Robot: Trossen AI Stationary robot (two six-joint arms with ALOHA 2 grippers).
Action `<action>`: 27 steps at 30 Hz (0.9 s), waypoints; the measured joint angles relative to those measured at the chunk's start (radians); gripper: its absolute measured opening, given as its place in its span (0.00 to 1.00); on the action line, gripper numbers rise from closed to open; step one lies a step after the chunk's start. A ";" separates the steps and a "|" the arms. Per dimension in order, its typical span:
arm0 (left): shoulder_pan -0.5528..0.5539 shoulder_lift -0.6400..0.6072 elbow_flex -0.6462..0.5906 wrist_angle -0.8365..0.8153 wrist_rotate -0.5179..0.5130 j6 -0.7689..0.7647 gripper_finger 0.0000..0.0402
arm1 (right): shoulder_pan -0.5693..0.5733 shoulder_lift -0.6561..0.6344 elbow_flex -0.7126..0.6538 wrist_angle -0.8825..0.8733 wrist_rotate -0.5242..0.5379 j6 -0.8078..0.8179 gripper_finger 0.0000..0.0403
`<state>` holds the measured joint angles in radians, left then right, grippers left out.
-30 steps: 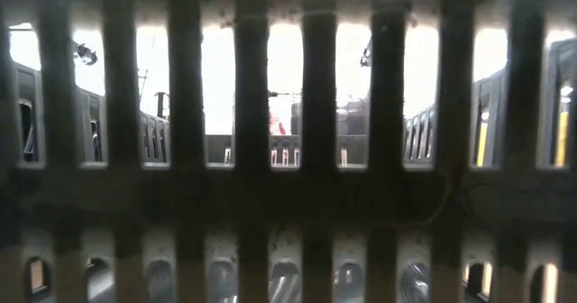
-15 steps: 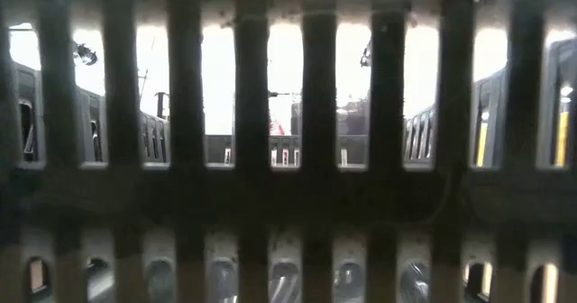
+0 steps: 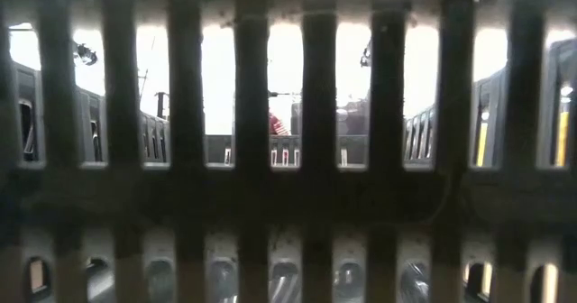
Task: Stack baskets on shelf by color
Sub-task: Stack the bottom left black bin on top of the top black bin
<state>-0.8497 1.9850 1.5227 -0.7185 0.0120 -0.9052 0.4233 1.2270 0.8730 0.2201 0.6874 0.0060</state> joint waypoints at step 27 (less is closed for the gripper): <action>0.006 0.156 0.206 -0.230 -0.102 0.127 0.37 | -0.008 0.000 0.000 0.018 0.000 -0.036 0.24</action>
<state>-0.8440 2.1414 1.7283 -0.9482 -0.0896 -0.7785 0.4150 1.2268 0.8730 0.2384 0.6876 -0.0299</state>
